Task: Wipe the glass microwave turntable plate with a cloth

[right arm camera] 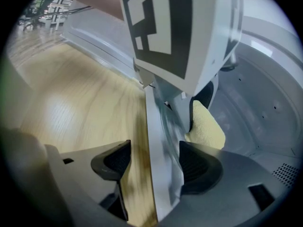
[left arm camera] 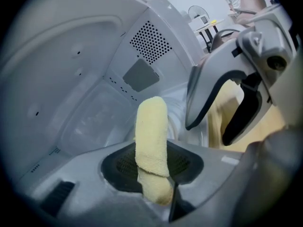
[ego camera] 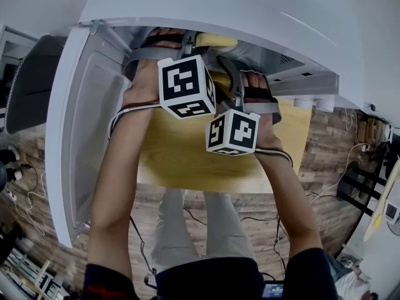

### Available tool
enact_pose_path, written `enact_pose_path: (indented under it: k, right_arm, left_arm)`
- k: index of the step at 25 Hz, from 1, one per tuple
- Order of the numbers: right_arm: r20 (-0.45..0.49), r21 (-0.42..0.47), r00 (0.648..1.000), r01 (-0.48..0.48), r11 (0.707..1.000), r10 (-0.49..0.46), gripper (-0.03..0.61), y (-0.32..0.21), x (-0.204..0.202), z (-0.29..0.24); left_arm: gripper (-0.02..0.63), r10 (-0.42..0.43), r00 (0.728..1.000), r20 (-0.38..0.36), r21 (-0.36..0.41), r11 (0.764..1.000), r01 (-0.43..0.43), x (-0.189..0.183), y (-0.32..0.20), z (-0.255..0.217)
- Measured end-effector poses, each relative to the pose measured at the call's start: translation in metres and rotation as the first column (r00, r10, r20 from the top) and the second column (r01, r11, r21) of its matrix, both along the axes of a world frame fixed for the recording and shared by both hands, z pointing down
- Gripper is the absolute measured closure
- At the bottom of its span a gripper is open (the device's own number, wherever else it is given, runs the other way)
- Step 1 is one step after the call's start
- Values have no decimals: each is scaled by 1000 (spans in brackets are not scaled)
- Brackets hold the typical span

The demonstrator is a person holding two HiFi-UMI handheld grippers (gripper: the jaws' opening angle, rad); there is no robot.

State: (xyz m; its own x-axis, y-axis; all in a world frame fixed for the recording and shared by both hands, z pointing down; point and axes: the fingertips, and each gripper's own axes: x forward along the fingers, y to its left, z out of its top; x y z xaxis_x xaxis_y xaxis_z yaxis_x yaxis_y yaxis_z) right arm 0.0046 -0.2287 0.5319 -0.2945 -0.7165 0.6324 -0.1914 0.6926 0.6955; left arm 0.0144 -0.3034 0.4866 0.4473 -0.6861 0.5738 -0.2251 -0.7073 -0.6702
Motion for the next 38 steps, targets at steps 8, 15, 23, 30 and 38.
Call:
enact_pose_path:
  k: [8, 15, 23, 30, 38]
  right_arm:
    - [4, 1, 1000, 3, 1000, -3, 275, 0, 0, 0]
    - [8, 4, 1000, 4, 1000, -4, 275, 0, -1, -1]
    - [9, 1, 1000, 5, 1000, -5, 275, 1, 0, 0]
    - [12, 5, 1000, 3, 1000, -3, 275, 0, 0, 0]
    - [12, -4, 1000, 19, 1000, -19, 275, 1, -1, 0]
  left_arm:
    - [489, -100, 995, 18, 15, 995, 99, -24, -10, 0]
    - [489, -164, 986, 2, -7, 986, 164, -33, -9, 1]
    - [489, -181, 984, 3, -20, 983, 181, -34, -9, 2]
    - [489, -148, 989, 18, -27, 989, 148, -27, -10, 2]
    - [489, -110, 994, -11, -69, 992, 108, -10, -16, 2]
